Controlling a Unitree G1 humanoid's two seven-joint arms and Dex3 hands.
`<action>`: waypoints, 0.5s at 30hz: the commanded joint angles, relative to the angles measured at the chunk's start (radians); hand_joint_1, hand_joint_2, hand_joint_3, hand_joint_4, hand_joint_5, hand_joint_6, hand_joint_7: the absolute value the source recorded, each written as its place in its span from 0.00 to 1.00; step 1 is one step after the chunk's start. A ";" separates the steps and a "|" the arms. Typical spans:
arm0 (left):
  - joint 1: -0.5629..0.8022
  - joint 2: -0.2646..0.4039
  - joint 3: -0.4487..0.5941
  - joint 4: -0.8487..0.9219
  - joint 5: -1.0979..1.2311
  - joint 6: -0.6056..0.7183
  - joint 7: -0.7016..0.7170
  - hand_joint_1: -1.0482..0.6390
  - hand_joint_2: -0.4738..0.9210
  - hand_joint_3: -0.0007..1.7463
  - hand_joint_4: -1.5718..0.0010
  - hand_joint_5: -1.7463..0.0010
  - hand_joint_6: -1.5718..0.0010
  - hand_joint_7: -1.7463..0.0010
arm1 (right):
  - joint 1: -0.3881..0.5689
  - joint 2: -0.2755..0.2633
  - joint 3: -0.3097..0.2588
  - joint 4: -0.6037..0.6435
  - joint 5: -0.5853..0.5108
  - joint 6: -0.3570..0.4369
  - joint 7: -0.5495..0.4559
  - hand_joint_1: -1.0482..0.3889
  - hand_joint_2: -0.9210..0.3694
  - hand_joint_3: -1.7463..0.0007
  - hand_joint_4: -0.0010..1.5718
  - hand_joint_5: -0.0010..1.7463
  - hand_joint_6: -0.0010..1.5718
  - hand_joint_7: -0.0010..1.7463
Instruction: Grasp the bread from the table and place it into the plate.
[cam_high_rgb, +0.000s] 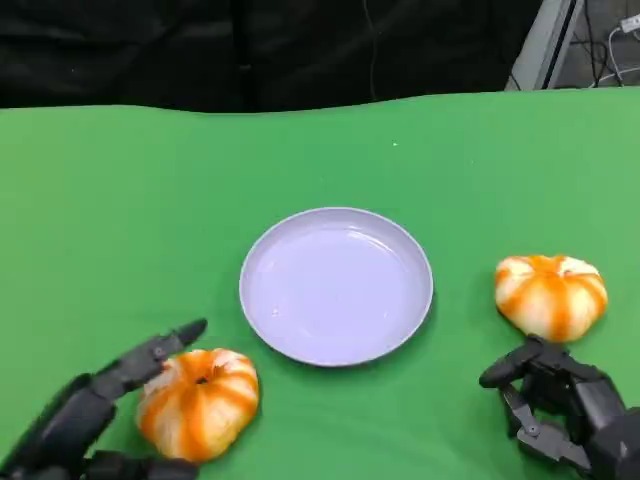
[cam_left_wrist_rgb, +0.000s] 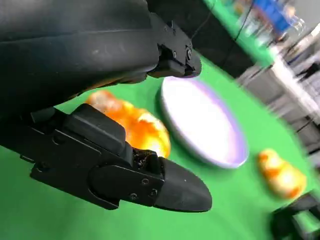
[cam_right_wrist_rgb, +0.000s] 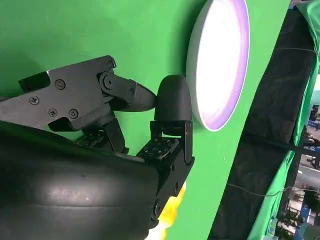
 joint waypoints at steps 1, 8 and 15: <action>0.029 0.045 -0.057 -0.127 0.108 0.136 0.055 0.00 1.00 0.21 0.95 1.00 0.87 1.00 | -0.001 -0.007 -0.001 0.009 0.006 0.004 -0.004 0.62 0.09 0.60 0.44 1.00 0.47 0.72; 0.029 0.077 -0.162 -0.275 0.269 0.341 0.093 0.00 1.00 0.28 0.94 0.99 0.89 1.00 | -0.002 -0.003 0.001 0.007 0.007 0.007 -0.005 0.62 0.09 0.60 0.44 1.00 0.47 0.72; -0.018 0.097 -0.252 -0.287 0.350 0.487 0.104 0.01 1.00 0.31 0.91 0.98 0.89 1.00 | 0.000 -0.002 0.003 0.007 0.001 0.003 -0.011 0.62 0.08 0.60 0.44 1.00 0.47 0.72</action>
